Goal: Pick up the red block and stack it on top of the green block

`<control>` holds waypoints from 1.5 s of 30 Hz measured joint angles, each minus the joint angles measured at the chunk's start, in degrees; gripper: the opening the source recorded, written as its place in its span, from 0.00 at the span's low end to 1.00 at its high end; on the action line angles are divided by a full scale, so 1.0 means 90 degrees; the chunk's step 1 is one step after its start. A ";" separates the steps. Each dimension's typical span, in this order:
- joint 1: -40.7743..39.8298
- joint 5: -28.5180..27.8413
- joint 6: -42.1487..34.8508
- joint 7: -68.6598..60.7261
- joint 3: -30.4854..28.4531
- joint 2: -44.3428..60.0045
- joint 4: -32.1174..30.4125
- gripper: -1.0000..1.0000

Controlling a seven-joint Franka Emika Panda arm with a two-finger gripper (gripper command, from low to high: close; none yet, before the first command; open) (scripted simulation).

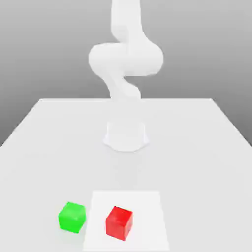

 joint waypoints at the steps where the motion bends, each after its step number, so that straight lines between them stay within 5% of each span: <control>1: -0.0059 -0.0027 0.0113 0.0117 0.0048 0.0251 -0.0078 0.50; 22: -0.0667 -0.0200 0.2319 0.2130 0.0426 0.5105 -0.1585 0.50; 28: -0.0543 -0.0368 0.3388 0.2362 0.0256 0.6486 -0.1498 0.50; 29: -0.0519 -0.0393 0.3496 0.2381 0.0228 0.6615 -0.1480 0.00; 36: -0.0531 -0.0411 0.3486 0.2399 0.0239 0.6596 -0.1483 0.00; 45: -0.0839 -0.0153 0.2365 0.1393 0.0311 0.5264 -0.1700 0.00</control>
